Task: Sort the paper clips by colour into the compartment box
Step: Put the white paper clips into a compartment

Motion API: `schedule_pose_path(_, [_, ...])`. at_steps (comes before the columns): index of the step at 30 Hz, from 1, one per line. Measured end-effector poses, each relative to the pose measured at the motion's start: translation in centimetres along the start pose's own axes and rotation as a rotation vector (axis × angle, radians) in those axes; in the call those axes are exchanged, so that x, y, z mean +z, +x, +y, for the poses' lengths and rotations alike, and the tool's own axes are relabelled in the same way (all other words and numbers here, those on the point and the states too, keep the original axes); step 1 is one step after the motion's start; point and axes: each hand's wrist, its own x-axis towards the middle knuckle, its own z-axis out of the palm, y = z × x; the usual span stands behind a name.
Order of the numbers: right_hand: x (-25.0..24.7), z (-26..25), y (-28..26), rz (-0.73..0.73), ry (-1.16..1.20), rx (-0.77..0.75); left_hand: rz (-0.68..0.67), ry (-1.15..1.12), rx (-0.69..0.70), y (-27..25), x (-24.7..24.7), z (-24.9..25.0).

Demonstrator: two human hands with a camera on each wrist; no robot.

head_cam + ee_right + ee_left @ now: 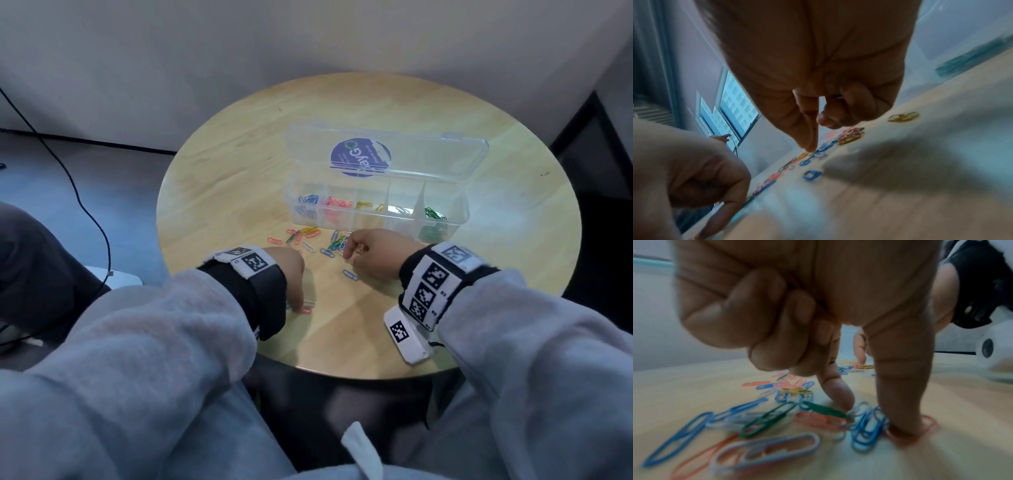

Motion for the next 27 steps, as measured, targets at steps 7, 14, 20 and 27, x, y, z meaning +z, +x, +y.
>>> schedule_pose_path(7, [0.1,0.2,0.2,-0.055,-0.203,-0.023,0.000,-0.098,0.028,0.5,0.1,0.1])
schedule_pose_path(14, [-0.3,0.8,0.1,-0.017,-0.202,-0.025,-0.006,-0.138,0.019,0.7,-0.1,-0.1])
schedule_pose_path(20, [-0.2,0.6,0.5,-0.040,-0.273,-0.035,0.021,-0.272,0.015,0.4,-0.8,-0.8])
schedule_pose_path(27, [-0.3,0.5,0.0,-0.033,-0.311,-0.037,-0.063,-0.854,0.102,0.5,-2.8,-1.9])
